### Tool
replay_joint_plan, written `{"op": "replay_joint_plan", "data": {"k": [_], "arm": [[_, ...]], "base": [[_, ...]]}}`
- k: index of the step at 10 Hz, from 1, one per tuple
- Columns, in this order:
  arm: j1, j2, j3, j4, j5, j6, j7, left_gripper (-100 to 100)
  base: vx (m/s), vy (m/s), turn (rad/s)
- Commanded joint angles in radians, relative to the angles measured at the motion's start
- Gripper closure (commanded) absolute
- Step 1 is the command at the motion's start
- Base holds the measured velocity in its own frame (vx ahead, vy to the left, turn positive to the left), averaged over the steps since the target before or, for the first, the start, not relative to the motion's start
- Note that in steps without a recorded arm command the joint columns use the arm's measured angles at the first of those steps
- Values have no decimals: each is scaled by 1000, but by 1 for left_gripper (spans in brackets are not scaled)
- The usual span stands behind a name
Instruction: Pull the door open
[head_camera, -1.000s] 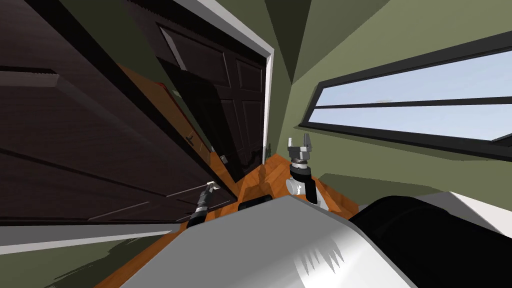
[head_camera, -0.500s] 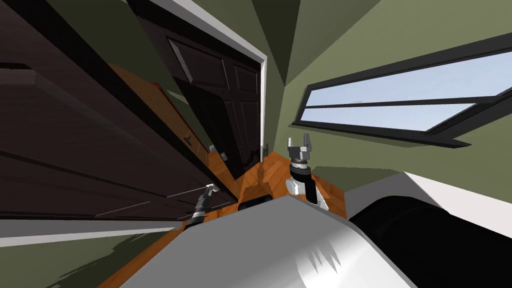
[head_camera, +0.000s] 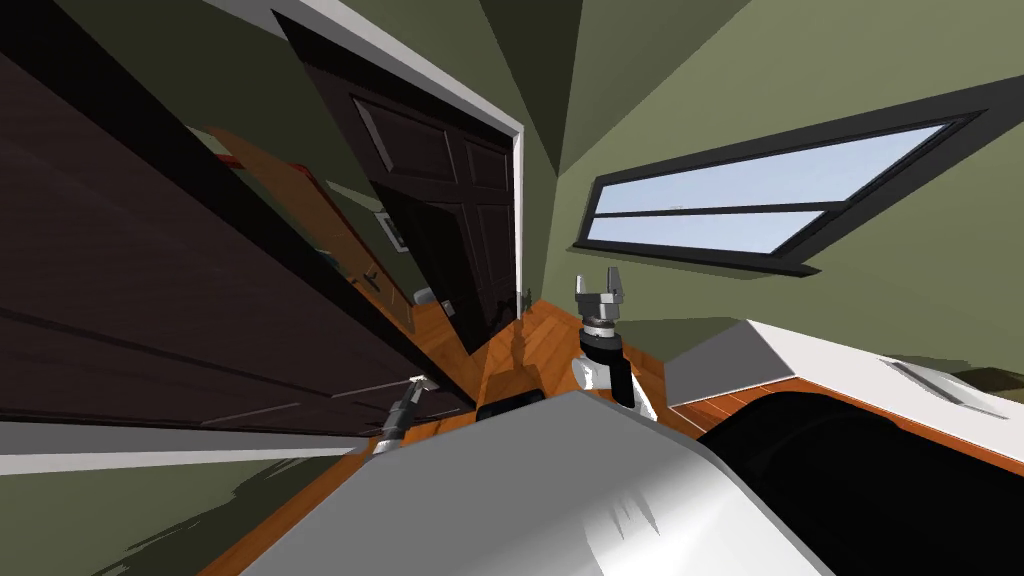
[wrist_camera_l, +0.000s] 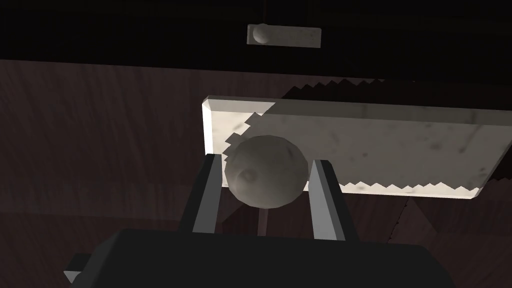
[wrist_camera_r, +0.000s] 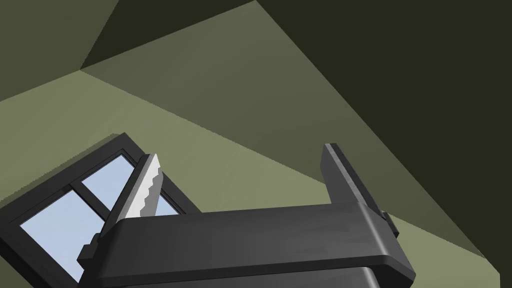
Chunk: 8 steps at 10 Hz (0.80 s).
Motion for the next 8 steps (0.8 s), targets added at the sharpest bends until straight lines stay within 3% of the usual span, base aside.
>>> {"op": "replay_joint_plan", "data": {"k": [1,2,8], "arm": [[0,0,0,0,0,0,0,100],[11,7,-8,12,-5,-26,8,100],[33,35,-23,45,-14,-104,31,100]], "base": [[-71,26,-12],[-161,57,-162],[-196,71,-153]]}}
